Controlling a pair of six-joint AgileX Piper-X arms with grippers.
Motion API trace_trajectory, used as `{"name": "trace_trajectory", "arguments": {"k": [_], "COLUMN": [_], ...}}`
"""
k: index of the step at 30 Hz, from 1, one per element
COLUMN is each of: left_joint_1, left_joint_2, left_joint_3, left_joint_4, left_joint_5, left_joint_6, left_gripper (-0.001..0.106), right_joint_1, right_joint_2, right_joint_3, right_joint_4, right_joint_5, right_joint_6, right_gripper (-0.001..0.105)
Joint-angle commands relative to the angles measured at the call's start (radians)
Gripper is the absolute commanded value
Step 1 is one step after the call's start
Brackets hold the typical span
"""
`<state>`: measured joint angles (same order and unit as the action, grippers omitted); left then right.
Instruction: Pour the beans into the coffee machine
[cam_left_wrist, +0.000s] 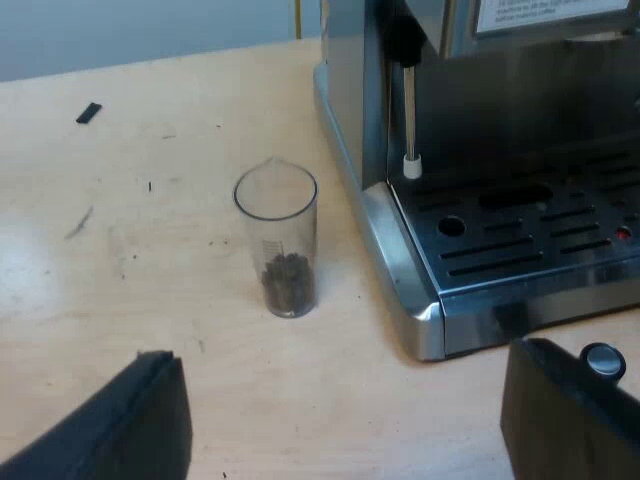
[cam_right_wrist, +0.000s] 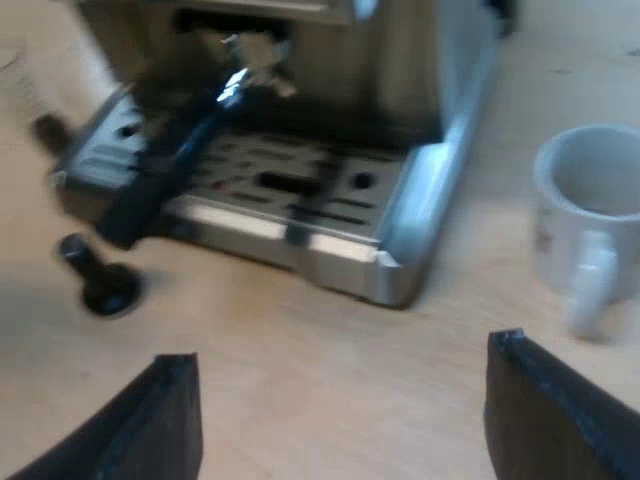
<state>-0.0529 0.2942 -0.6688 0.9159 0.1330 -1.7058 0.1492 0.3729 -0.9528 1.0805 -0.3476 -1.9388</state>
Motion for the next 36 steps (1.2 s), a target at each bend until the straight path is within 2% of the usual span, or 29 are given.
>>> {"name": "trace_trajectory", "arguments": {"k": [1,8,12,19,22,27,31,36], "left_joint_1": [-0.002,-0.002,-0.002,-0.002,-0.002,-0.002,-0.002,-0.002], "left_joint_2": [0.009,0.009,0.009,0.009,0.009,0.009,0.009,0.009], "left_joint_3": [-0.007,-0.007,-0.007,-0.007,-0.007,-0.003,0.011,0.042], "left_joint_4": [-0.019,-0.04,-0.04,-0.04,-0.04,-0.04,-0.053,-0.083], "left_joint_5": [-0.009,-0.009,-0.009,-0.009,-0.009,-0.009,-0.009,-0.009], "left_joint_6": [-0.003,-0.003,-0.003,-0.003,-0.003,-0.001,-0.001,-0.001], "left_gripper": [0.066,0.066,0.066,0.066,0.066,0.066,0.066,0.066], "right_joint_1": [0.051,0.165,0.293,0.398,0.432,0.441,0.441,0.441], "right_joint_2": [0.04,0.108,0.174,0.257,0.294,0.361,0.392,0.422], "right_joint_3": [-0.014,-0.014,-0.014,-0.014,-0.012,-0.012,-0.012,-0.012], "right_joint_4": [-0.007,-0.045,-0.162,-0.255,-0.324,-0.424,-0.481,-0.555], "right_joint_5": [-0.034,-0.033,-0.032,-0.032,-0.026,0.012,0.058,0.062], "right_joint_6": [-0.021,-0.024,-0.024,-0.024,-0.002,0.091,0.102,0.102], "right_gripper": [0.062,0.062,0.062,0.062,0.062,0.062,0.062,0.062]}}
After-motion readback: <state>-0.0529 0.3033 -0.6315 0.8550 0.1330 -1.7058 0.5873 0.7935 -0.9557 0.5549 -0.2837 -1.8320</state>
